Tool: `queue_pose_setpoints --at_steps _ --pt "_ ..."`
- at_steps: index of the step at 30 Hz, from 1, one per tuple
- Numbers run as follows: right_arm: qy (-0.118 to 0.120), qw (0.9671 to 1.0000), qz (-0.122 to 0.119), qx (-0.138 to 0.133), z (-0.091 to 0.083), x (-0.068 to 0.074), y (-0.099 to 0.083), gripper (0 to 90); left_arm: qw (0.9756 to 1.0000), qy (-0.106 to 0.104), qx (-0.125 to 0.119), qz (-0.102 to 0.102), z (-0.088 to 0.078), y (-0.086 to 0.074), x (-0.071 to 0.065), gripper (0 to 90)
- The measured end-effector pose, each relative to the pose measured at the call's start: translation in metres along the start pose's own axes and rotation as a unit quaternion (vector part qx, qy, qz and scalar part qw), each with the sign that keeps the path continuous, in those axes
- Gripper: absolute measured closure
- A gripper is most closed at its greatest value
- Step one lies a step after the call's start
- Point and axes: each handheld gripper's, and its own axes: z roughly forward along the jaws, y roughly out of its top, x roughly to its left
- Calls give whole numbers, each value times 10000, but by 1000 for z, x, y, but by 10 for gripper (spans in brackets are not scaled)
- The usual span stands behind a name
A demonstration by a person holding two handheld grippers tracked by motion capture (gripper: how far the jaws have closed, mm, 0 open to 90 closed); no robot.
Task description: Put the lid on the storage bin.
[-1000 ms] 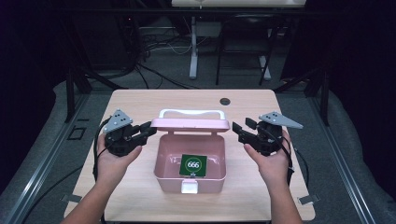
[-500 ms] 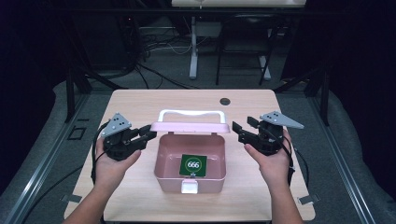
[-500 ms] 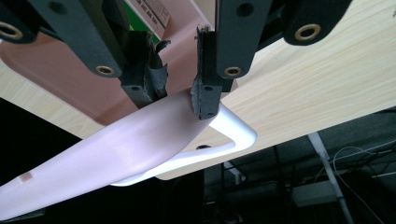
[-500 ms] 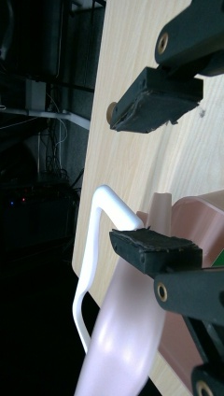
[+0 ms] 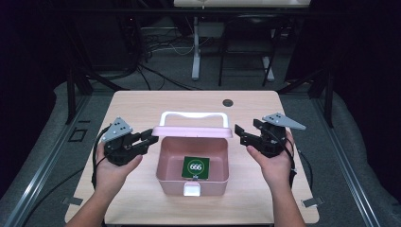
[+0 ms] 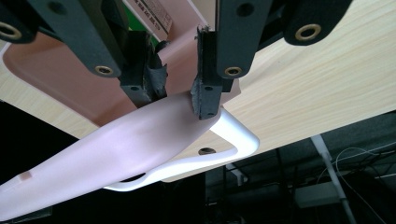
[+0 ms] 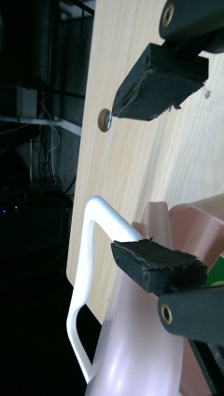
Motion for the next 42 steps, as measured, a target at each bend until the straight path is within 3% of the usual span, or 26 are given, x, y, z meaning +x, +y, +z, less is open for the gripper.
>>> queue_pose_setpoints --at_steps 5,23,42 --pt "137 9998 138 45 1 0 -1 272 10000 -11 -19 -30 0 -1 0 722" --pt "241 9996 139 5 -1 -1 -2 227 10000 -31 -41 -39 -1 -3 -2 710" --pt "212 9997 67 -98 -7 -4 -1 368 9999 -150 20 -25 -5 -10 -5 667"
